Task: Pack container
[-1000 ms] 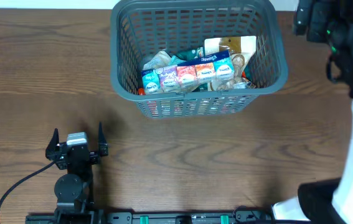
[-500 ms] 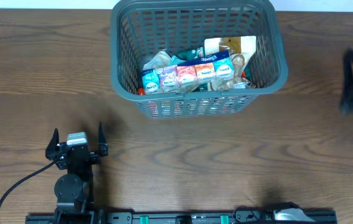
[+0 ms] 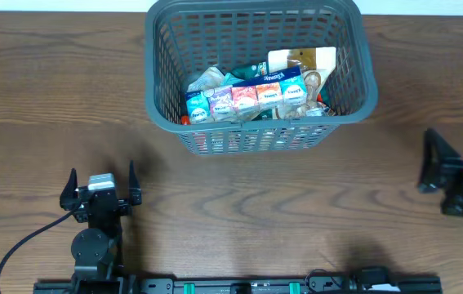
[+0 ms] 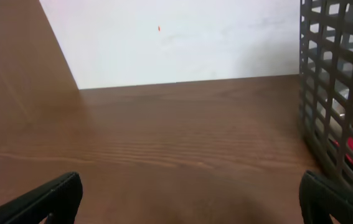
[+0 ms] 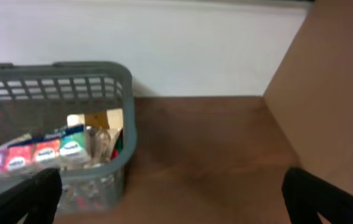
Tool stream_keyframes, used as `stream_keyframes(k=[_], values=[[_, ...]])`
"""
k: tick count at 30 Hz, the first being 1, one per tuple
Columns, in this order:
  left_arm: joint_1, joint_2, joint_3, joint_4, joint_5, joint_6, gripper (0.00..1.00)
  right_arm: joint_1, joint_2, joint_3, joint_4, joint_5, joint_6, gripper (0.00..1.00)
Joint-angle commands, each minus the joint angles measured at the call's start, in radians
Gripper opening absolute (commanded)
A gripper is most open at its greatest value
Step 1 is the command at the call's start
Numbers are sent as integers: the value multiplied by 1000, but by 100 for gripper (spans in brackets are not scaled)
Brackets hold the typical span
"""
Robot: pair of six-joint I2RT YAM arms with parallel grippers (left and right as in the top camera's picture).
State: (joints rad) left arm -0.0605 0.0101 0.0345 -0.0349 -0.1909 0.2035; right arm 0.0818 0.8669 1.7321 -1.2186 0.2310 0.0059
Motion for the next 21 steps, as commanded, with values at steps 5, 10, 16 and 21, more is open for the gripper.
stream_keyframes(k=[5,10,16,21], values=[[5,-6,-31,-16,-19,9,99,-11,-188,-414,247,-74,-15,99],[5,-6,-31,-16,-19,9,99,-11,-288,-669,452,-117,-15,99],[5,-6,-31,-16,-19,9,99,-11,-380,-895,631,-215,-65,99],[5,-6,-31,-16,-19,9,99,-11,-434,-1025,716,-248,-73,99]])
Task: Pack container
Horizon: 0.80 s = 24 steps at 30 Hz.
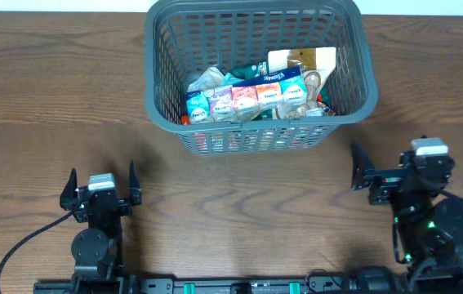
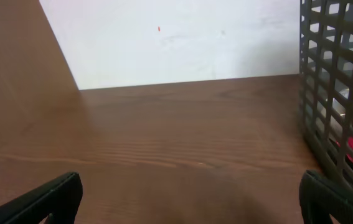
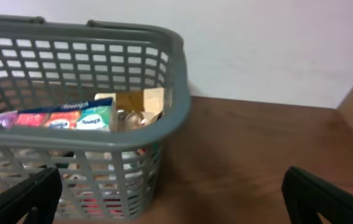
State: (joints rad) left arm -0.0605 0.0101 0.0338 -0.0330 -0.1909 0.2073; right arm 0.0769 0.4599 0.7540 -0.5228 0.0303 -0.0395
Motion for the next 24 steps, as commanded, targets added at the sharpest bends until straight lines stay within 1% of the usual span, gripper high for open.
stream_keyframes(k=[1,6,16,24], values=[[5,-6,-30,-18,-19,5,99,-6,-33,-62,28,-54,-28,99],[5,-6,-30,-18,-19,5,99,-6,-79,-149,77,-65,-24,99],[5,-6,-30,-18,-19,5,99,-6,-239,-365,163,-65,17,99],[5,-6,-30,-18,-19,5,99,-6,-321,-509,219,-64,31,99]])
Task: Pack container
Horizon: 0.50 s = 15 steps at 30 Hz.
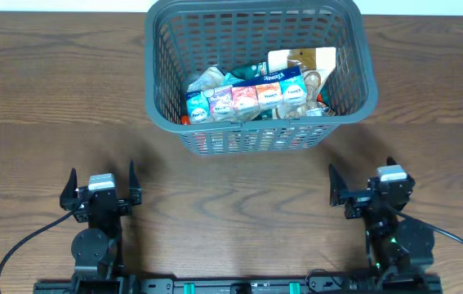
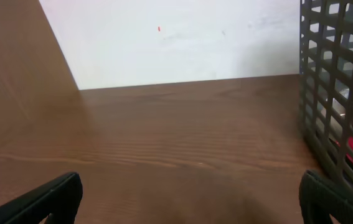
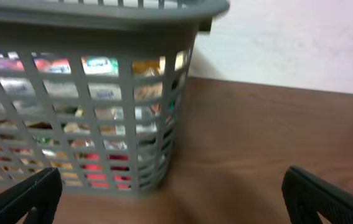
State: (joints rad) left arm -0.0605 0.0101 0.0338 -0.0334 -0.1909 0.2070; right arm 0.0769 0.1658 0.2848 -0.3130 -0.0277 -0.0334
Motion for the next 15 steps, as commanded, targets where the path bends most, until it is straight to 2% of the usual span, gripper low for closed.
stream_keyframes(k=[1,15], values=[[5,-6,-30,-17,-19,6,99,-6,-36,-55,11,-6,34,99],[5,-6,-30,-17,-19,6,99,-6,-101,-167,74,-7,63,99]])
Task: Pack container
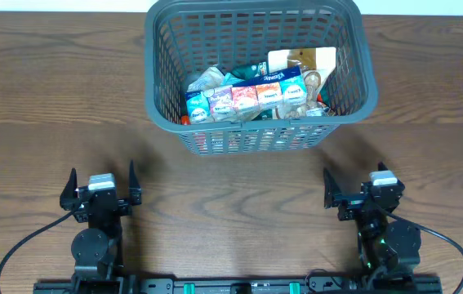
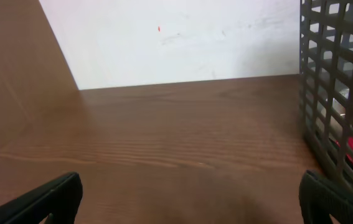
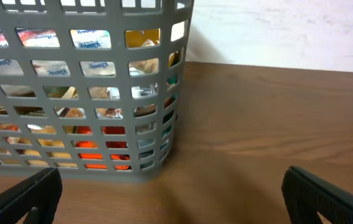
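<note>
A grey slatted basket (image 1: 159, 98) stands at the back middle of the table. It holds a row of small coloured packets (image 1: 243, 96) and other wrapped snacks. My left gripper (image 1: 100, 184) rests open at the front left, nothing between its fingers; in its wrist view the basket wall (image 2: 338, 93) is at the right. My right gripper (image 1: 360, 186) rests open at the front right, empty, facing the basket's front right corner (image 3: 170, 124).
Brown wooden table (image 1: 239, 196). A white wall (image 2: 182, 37) runs behind it. A black rail (image 1: 239, 286) lies along the front edge between the two arm bases.
My right gripper has shifted a little to the left and lower at the front right, so the basket looks higher in its view. The left arm and basket are unchanged.
My right gripper was first at the far right edge, raised and looking down into the basket. It then stood nearer the front right, then lower beside the basket's front corner, and now rests there. It stayed open. My left gripper stayed still and open.
</note>
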Tool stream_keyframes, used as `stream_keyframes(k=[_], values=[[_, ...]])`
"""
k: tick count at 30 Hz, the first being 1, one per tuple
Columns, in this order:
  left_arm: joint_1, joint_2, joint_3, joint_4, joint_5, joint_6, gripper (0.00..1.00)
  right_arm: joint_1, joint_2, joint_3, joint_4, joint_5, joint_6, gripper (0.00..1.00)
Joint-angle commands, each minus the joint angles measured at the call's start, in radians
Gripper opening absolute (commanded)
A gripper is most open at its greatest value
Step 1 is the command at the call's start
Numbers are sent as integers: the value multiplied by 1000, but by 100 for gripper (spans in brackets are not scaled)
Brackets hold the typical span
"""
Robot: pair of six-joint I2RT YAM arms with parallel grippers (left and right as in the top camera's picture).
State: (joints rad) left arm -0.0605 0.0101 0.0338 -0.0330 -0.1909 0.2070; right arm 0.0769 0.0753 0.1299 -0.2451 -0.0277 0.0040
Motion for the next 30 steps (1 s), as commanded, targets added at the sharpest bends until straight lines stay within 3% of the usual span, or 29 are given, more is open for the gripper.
stream_keyframes(k=[1,30], values=[[5,-6,-30,-18,-19,6,99,-6,-10,-13,6,-7,25,99],[5,-6,-30,-18,-19,6,99,-8,-70,-90,110,-4,37,99]])
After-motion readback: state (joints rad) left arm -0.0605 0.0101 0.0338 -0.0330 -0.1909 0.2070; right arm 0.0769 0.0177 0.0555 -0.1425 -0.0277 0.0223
